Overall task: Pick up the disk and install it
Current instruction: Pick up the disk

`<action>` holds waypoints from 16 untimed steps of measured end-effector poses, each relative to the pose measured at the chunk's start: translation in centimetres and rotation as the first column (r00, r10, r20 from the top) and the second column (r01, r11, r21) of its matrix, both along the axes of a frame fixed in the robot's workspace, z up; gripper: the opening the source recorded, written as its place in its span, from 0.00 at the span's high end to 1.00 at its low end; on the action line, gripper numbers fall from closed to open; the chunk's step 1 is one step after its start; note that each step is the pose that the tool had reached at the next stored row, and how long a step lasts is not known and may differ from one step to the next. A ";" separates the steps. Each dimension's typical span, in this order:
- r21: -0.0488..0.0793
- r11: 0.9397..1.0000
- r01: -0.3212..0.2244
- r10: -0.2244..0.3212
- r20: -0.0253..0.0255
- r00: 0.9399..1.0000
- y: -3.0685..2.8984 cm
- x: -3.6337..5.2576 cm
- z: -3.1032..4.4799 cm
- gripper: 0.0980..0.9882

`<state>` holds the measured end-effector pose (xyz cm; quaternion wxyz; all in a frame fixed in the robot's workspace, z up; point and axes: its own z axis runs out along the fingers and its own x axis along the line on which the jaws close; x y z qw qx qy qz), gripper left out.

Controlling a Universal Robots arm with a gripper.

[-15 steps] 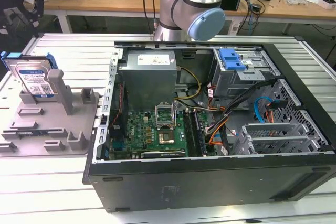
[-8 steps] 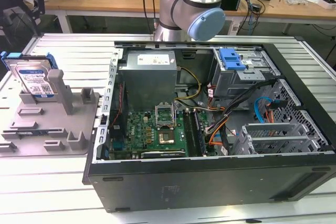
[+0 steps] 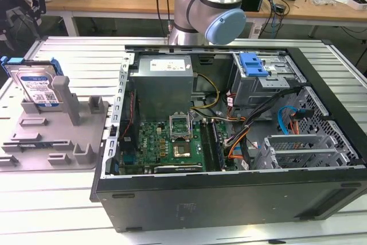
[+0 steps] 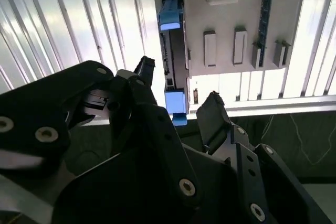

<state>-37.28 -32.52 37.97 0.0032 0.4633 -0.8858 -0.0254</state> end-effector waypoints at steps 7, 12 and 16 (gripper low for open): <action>0.000 0.987 -0.159 0.159 0.000 0.987 0.00 0.00 -0.04 0.44; 0.000 0.962 -0.274 0.274 0.000 0.962 0.00 0.00 -0.06 0.44; -0.002 0.957 -0.289 0.289 -0.001 0.957 0.01 -0.01 -0.06 0.44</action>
